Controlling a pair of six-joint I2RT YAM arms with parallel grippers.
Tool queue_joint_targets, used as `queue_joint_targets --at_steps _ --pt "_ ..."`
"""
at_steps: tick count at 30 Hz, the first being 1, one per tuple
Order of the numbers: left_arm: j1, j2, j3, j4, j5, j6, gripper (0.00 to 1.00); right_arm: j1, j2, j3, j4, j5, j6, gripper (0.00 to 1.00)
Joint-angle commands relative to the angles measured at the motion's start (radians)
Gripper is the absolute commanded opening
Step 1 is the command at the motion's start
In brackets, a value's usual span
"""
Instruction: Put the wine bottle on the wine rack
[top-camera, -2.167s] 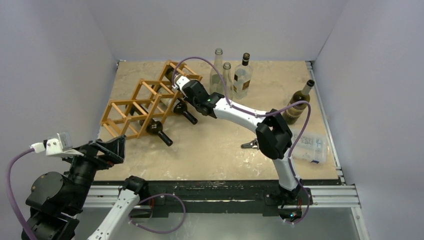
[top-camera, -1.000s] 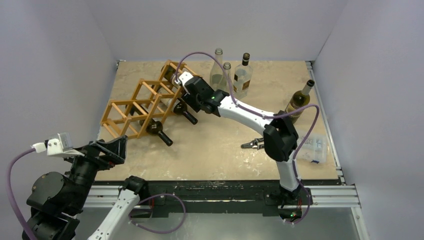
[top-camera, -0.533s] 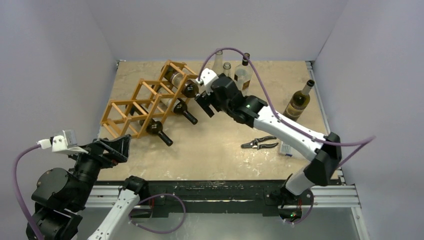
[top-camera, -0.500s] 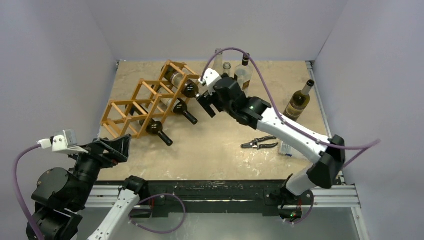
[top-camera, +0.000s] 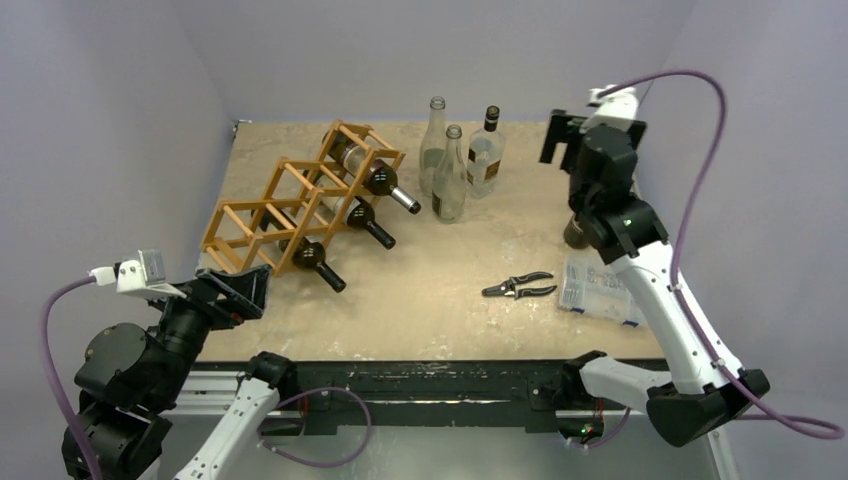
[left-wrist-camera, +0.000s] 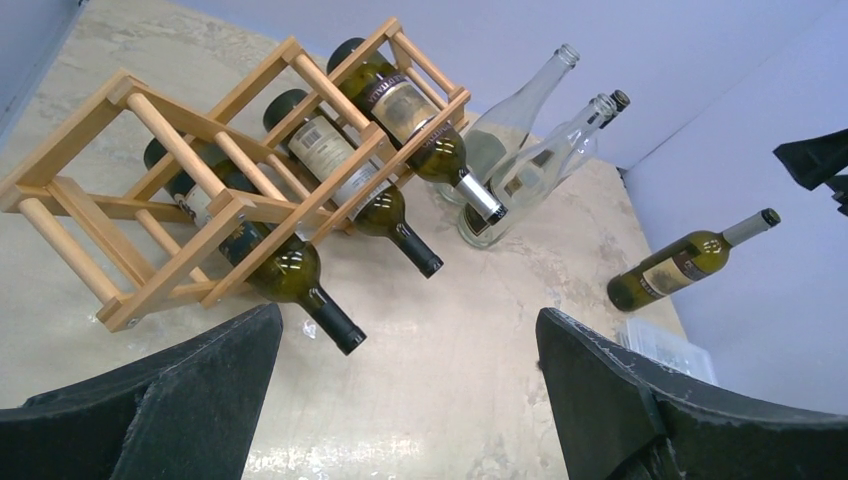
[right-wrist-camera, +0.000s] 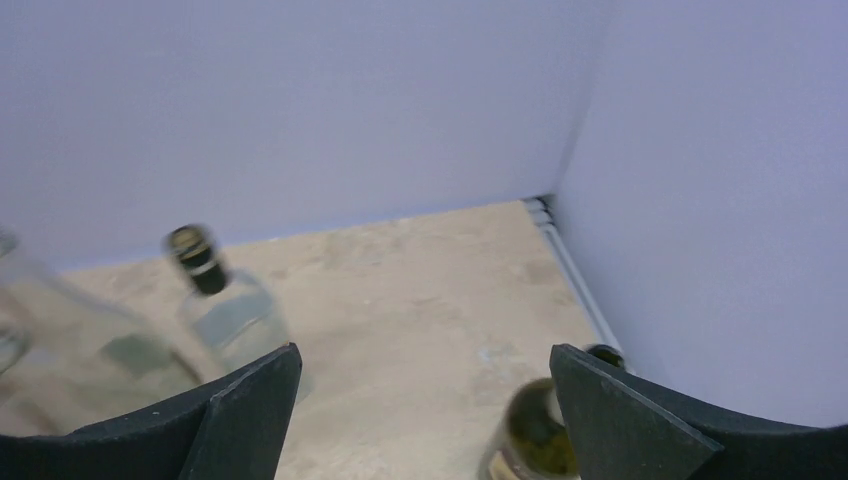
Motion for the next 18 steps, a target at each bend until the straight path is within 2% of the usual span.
queue_joint_targets --at_steps 1,8,12,18 --pt "0.003 0.022 -0.001 0.038 0.026 -0.029 0.99 -0.21 -0.011 0.003 -0.053 0.122 0.225 0.99" --pt "0.003 0.025 0.012 0.015 0.039 -0.028 0.99 -0.443 0.088 -0.008 -0.112 0.008 0.351 0.99" --pt "0.003 0.017 0.021 0.004 0.035 -0.025 0.99 -0.503 0.151 -0.028 -0.126 -0.045 0.38 0.99" --pt "0.003 0.008 0.03 -0.015 0.014 -0.022 0.99 -0.528 0.201 -0.077 -0.082 -0.092 0.353 0.99"
